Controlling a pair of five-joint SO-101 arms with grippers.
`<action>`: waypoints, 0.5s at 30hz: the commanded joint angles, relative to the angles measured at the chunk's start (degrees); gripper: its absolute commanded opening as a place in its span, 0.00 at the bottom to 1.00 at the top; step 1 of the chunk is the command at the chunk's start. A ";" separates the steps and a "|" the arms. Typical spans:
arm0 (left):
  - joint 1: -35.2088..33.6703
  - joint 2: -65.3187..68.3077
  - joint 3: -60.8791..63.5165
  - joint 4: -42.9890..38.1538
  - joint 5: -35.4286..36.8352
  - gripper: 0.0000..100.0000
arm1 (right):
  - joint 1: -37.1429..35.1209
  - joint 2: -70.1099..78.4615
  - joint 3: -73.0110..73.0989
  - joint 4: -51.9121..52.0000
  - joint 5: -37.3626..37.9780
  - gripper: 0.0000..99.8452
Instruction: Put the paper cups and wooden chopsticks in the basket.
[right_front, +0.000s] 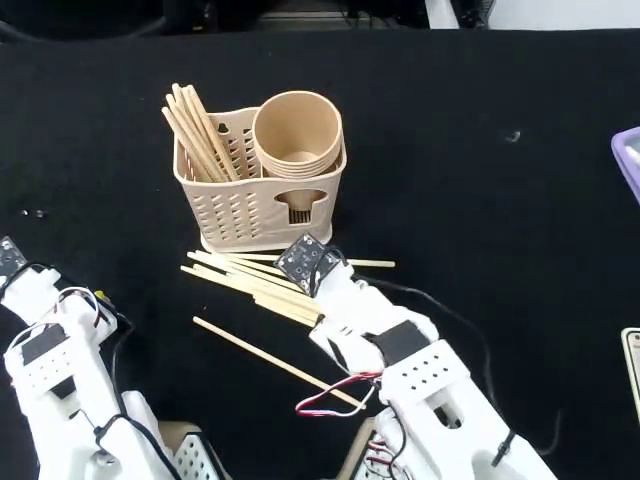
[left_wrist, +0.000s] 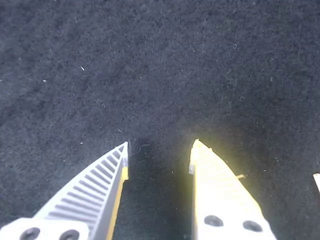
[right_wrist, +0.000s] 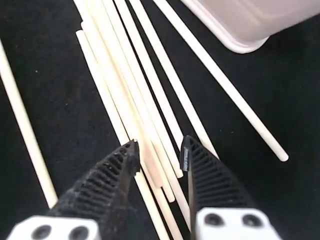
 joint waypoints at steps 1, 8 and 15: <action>0.66 -0.79 -1.45 -0.79 -0.09 0.21 | -0.62 0.75 -0.13 -2.20 0.79 0.14; 0.66 -0.79 -1.45 -0.79 -0.09 0.21 | -0.62 6.46 0.31 -6.59 0.88 0.14; 0.66 -0.79 -1.45 -0.79 -0.09 0.21 | -0.62 19.21 -6.37 -7.30 0.70 0.14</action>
